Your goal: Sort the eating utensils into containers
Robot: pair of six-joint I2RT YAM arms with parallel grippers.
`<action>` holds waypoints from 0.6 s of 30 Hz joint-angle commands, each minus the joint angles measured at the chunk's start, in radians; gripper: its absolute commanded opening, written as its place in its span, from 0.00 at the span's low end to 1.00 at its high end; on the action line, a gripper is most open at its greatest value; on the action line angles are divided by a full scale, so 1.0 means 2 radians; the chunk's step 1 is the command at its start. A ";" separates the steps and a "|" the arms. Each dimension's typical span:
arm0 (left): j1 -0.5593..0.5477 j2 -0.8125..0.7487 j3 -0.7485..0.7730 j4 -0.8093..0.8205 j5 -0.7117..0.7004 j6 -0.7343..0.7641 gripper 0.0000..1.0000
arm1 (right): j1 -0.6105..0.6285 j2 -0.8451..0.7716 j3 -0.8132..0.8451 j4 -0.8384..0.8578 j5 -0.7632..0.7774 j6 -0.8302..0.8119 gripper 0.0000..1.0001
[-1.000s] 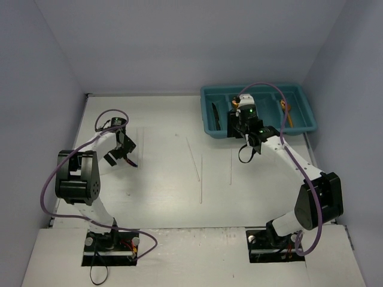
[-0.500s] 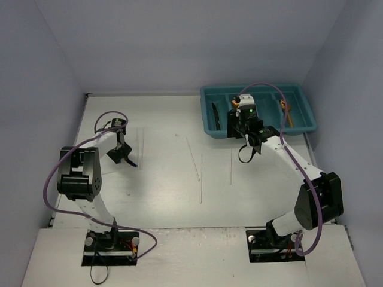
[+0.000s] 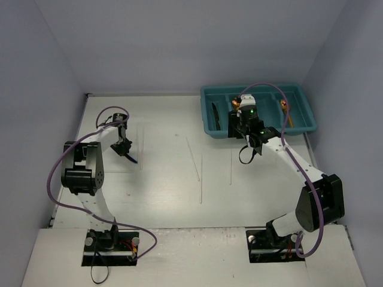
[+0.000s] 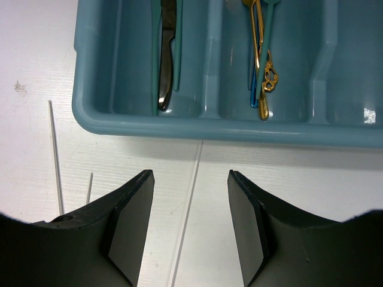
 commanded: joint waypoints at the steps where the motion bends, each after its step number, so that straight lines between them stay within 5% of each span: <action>1: -0.020 0.010 0.029 0.017 0.026 0.016 0.00 | -0.003 -0.021 0.002 0.026 0.016 -0.002 0.49; 10: -0.044 -0.053 0.067 0.017 -0.030 0.091 0.00 | -0.003 -0.020 0.002 0.041 0.001 -0.002 0.49; 18: -0.075 -0.130 0.071 0.072 0.008 0.177 0.00 | -0.002 -0.043 0.003 0.051 -0.098 0.008 0.50</action>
